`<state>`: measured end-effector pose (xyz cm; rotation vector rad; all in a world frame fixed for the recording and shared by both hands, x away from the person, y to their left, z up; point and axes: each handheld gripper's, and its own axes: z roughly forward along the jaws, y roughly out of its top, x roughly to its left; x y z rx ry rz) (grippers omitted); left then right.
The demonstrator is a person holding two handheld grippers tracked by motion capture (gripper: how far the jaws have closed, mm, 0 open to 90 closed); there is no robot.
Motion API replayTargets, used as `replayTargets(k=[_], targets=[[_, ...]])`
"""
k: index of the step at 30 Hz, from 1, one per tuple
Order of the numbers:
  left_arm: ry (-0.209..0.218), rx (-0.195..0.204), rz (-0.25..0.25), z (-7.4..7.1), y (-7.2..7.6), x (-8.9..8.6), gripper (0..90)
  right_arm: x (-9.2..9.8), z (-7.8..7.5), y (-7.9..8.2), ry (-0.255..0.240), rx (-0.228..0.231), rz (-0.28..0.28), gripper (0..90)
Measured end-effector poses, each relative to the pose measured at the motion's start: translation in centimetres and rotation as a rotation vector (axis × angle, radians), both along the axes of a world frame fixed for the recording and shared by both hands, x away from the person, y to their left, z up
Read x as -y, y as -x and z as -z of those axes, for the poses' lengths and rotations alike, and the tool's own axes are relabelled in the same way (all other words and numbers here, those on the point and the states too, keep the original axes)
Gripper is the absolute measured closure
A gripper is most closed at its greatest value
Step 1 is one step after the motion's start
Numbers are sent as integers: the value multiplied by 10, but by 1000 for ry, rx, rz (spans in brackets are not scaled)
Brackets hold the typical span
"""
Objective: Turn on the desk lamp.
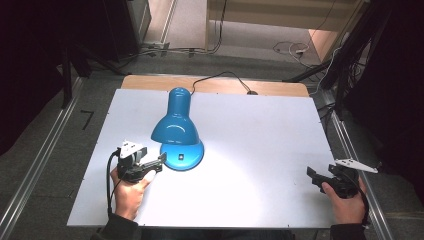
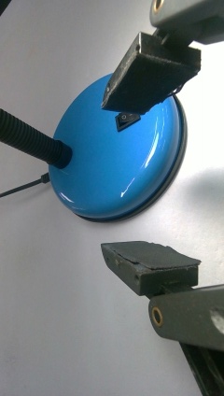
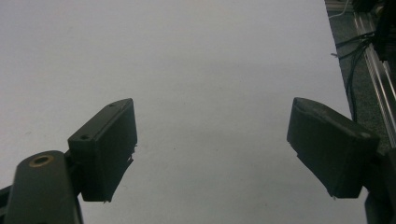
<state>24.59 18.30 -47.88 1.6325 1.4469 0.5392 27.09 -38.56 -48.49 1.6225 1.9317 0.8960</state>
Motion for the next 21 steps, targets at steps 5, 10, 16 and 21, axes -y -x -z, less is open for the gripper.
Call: replayTargets(k=[5,10,16,21], targets=[[-4,-5,-9,1,1,-4,267,0,0,0,-3,-2,5,148],[1,-2,-21,1,3,-9,263,0,0,0,-2,-2,1,148],[-1,-8,-36,1,7,-16,261,1,0,0,-4,-2,6,147],[1,-12,-48,2,11,-24,255,1,0,1,-6,-1,8,147]])
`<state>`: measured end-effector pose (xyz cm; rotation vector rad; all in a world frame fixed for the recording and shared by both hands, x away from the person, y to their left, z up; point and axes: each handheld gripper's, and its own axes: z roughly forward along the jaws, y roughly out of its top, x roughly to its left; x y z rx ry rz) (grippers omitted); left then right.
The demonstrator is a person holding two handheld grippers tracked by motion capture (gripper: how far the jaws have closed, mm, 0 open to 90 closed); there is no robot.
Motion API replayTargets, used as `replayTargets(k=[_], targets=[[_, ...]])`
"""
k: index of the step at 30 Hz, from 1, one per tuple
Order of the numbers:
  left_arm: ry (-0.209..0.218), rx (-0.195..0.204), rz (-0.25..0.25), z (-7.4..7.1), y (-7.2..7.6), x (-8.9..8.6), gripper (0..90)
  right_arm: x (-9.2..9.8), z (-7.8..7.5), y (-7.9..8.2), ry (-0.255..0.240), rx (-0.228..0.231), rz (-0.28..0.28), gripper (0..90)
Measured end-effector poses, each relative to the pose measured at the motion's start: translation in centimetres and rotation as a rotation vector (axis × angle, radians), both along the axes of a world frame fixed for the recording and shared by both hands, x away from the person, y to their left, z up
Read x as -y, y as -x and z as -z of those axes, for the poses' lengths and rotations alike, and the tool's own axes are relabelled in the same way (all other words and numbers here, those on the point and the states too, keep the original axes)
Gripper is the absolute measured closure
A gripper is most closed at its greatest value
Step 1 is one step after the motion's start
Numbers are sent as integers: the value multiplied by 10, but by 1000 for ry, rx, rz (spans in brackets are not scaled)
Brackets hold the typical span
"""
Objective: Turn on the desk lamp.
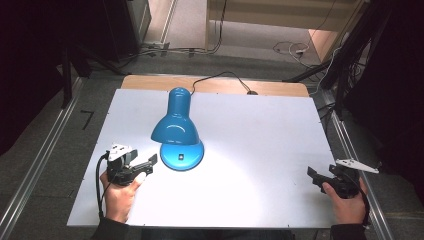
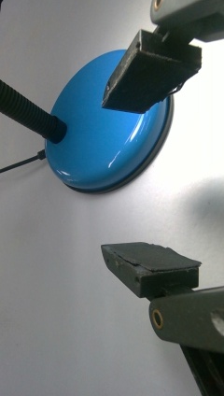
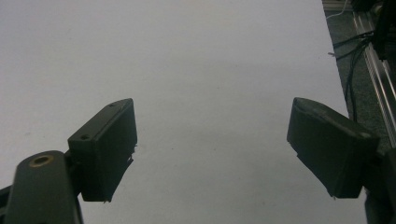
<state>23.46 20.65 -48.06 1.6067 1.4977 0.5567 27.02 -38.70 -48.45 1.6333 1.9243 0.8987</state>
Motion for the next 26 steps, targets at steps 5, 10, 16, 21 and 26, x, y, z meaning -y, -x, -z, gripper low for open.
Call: replayTargets(k=[5,10,16,21,26], targets=[[-1,-16,-30,3,5,-11,254,2,0,0,-4,3,6,147],[-16,-20,-69,3,12,-23,248,4,-1,1,-11,4,15,147],[-24,-41,-119,7,17,-37,241,6,-1,3,-12,9,20,148],[-135,-50,-175,10,17,-46,241,9,1,3,-8,2,27,147],[-123,-76,-220,17,13,-54,241,12,3,3,3,-6,31,147]])
